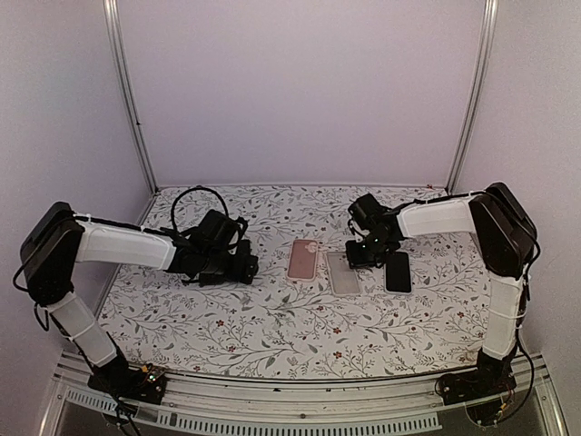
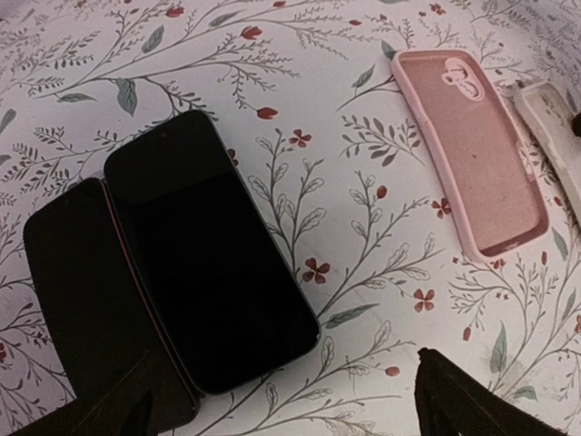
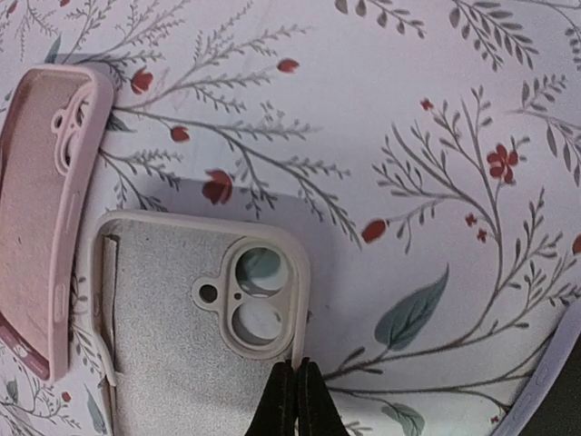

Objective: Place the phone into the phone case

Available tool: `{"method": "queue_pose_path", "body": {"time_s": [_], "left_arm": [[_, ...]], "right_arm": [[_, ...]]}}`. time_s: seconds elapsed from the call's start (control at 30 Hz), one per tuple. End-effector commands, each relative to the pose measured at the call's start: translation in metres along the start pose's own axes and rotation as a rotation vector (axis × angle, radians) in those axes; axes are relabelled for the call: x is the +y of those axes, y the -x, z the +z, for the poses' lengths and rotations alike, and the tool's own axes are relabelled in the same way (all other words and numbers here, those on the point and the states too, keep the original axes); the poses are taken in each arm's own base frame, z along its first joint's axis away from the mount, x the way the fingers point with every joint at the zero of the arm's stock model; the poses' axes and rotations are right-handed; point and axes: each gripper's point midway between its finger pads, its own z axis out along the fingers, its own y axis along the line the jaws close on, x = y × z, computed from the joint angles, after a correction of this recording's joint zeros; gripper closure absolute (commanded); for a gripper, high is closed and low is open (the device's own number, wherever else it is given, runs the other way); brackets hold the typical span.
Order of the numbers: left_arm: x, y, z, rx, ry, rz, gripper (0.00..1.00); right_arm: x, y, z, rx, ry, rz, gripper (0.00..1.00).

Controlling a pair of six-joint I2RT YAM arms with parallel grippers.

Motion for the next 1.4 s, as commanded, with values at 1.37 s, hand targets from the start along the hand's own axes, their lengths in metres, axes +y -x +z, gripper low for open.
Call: {"method": "queue_pose_path", "body": {"time_s": [1.37], "left_arm": [[0.044,0.013,0.053,0.16,-0.02,-0.103,0.21]], "right_arm": [[0.082,0.024,-0.107,-0.216,0.142,-0.135,0.61]]}}
